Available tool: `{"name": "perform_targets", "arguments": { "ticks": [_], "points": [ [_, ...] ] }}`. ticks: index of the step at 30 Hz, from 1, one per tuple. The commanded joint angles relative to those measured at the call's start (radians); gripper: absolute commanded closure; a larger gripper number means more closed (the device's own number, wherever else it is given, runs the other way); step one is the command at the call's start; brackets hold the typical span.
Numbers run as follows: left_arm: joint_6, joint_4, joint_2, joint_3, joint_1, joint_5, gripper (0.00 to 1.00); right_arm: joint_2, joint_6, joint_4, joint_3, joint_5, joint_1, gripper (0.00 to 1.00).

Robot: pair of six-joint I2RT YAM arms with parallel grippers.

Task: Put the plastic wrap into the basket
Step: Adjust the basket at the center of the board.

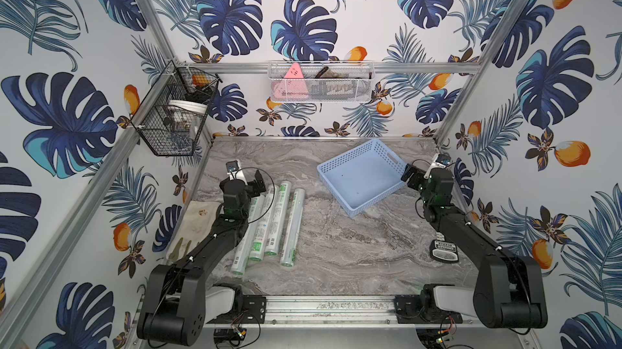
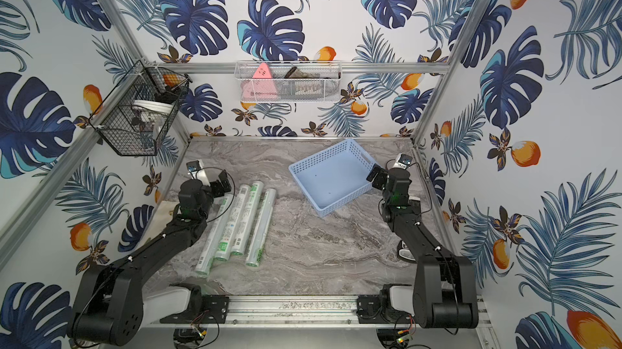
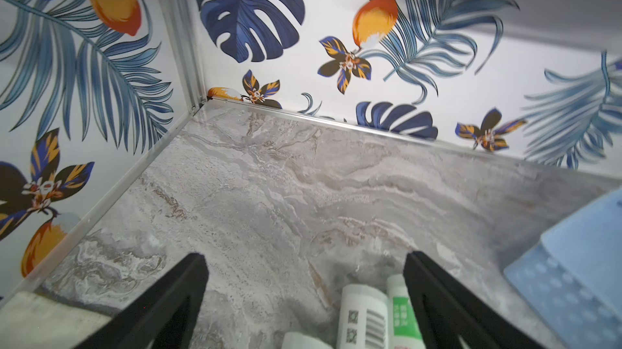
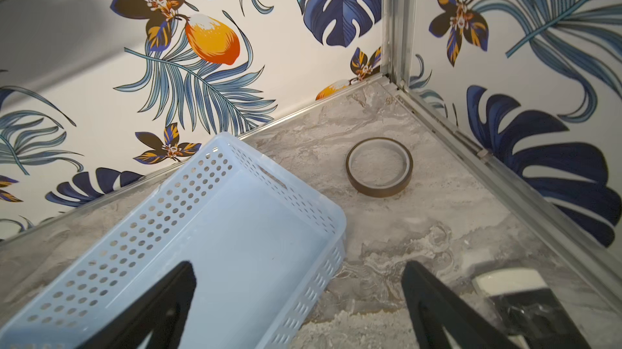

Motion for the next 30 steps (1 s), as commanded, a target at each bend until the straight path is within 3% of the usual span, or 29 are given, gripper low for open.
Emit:
{"name": "perform_targets", "arguments": {
  "ticks": [1,4,6,8,11,15,24,27,30],
  "points": [
    [-0.224,-0.340,0.026,0.128,0.003,0.014,0.01,0.006,0.190,-0.392,0.063,-0.165,-0.003,0.03],
    [-0.291,-0.408,0.072,0.209,0.003,0.205,0.01,0.074,0.290,-0.508,0.156,-0.364,-0.001,0.12],
    [-0.313,-0.370,0.074,0.211,0.003,0.350,0.01,0.113,0.360,-0.555,0.196,-0.408,0.011,0.16],
    [-0.358,-0.297,0.070,0.192,0.003,0.475,0.01,0.133,0.393,-0.552,0.202,-0.397,0.025,0.20],
    [-0.373,-0.329,0.081,0.209,-0.006,0.579,0.01,0.186,0.435,-0.578,0.227,-0.336,0.033,0.24],
    [-0.353,-0.412,0.047,0.209,-0.035,0.585,0.01,0.291,0.435,-0.605,0.299,-0.372,0.056,0.27],
    [-0.358,-0.480,-0.051,0.158,-0.100,0.575,0.01,0.487,0.401,-0.658,0.452,-0.313,0.134,0.33],
    [-0.341,-0.528,-0.066,0.168,-0.117,0.571,0.01,0.507,0.380,-0.682,0.474,-0.279,0.145,0.41],
    [-0.352,-0.540,-0.090,0.158,-0.128,0.567,0.01,0.494,0.342,-0.706,0.471,-0.237,0.150,0.58]
  ]
}}
